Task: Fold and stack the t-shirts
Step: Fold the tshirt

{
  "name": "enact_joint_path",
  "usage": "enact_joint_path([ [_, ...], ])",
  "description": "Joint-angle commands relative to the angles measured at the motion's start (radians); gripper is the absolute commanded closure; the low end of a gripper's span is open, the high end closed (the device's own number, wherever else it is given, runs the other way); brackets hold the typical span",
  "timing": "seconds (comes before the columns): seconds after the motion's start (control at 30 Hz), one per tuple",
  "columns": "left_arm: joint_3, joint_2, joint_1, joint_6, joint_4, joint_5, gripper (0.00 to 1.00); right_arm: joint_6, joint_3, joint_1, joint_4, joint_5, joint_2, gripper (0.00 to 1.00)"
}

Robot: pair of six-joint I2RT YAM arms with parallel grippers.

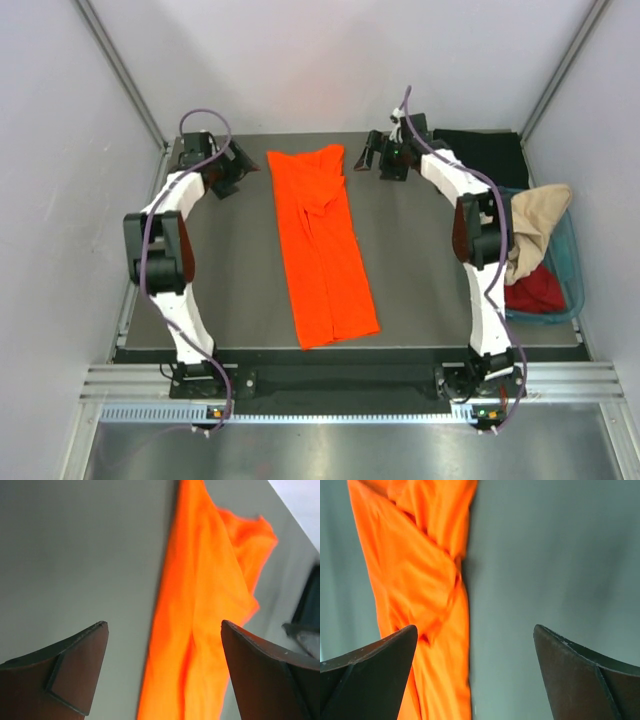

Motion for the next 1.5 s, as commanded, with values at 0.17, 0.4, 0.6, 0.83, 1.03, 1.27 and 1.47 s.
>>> enact_joint_path([
  [0.17, -0.423, -0.448, -0.024, -0.037, -0.048, 0.152, 0.01, -0.230, -0.116, 0.079, -0.338, 0.210, -0.376, 0.00],
  [0.4, -0.713, -0.861, -0.160, -0.066, -0.089, 0.125, 0.17, -0.259, -0.372, 0.271, -0.403, 0.572, -0.727, 0.00],
  [0.6, -0.859, -1.100, -0.337, -0.091, -0.254, 0.028, 0.29, -0.115, -0.740, 0.201, -0.326, 0.205, -0.907, 0.00],
  [0.83, -1.089, -1.315, -0.464, -0.256, -0.313, 0.010, 0.40, 0.035, -1.190, 0.230, -0.058, -0.029, -1.139, 0.00],
  [1.03, -1.140, -1.234, -0.587, -0.365, -0.295, -0.053, 0.42, 0.063, -1.347, 0.232, 0.016, -0.139, -1.200, 0.19],
  [1.27, -1.190, -1.136, -0.749, -0.529, -0.183, -0.123, 0.51, 0.077, -1.396, 0.232, 0.097, -0.199, -1.138, 0.44],
  [1.47, -1.183, -1.023, -0.799, -0.543, -0.146, -0.137, 0.56, 0.078, -1.393, 0.233, 0.122, -0.189, -1.087, 0.43],
])
